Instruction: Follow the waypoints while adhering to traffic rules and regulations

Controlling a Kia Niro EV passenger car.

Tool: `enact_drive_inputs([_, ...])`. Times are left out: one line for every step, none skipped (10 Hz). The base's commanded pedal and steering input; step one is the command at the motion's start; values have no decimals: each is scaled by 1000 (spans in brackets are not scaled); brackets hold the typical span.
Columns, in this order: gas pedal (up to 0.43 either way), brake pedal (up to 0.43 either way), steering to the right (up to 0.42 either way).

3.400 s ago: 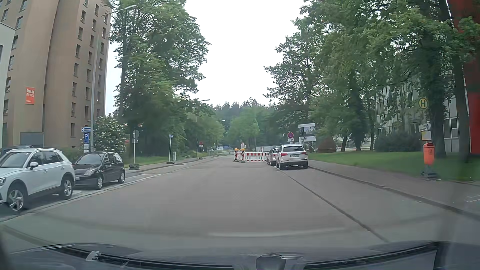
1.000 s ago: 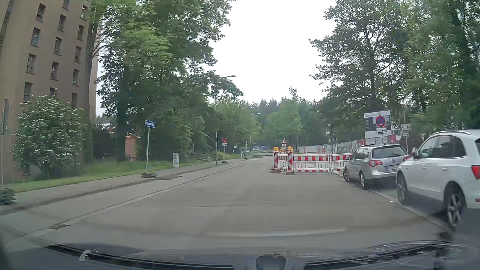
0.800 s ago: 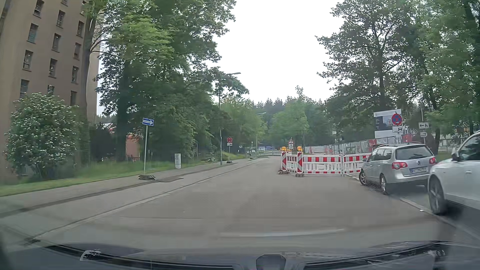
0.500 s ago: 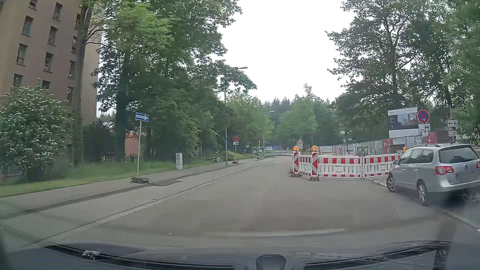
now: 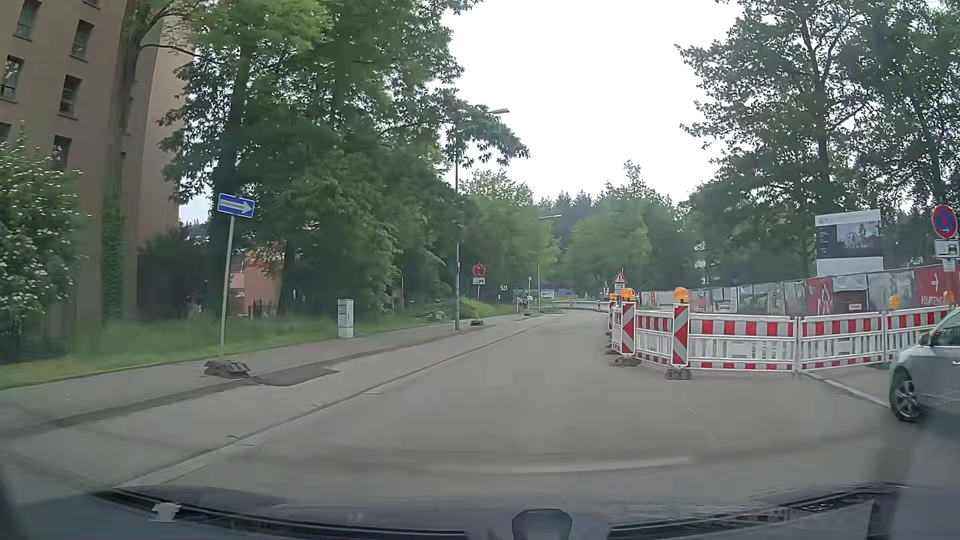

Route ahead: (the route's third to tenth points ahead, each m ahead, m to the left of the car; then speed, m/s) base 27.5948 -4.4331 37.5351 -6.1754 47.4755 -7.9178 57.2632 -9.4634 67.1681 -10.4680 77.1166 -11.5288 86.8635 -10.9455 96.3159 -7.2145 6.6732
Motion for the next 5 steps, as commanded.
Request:
enact_drive_inputs([67, 0, -2])
enact_drive_inputs([67, 0, 2])
enact_drive_inputs([67, 0, 9])
enact_drive_inputs([67, 0, 15])
enact_drive_inputs([67, 0, 22])
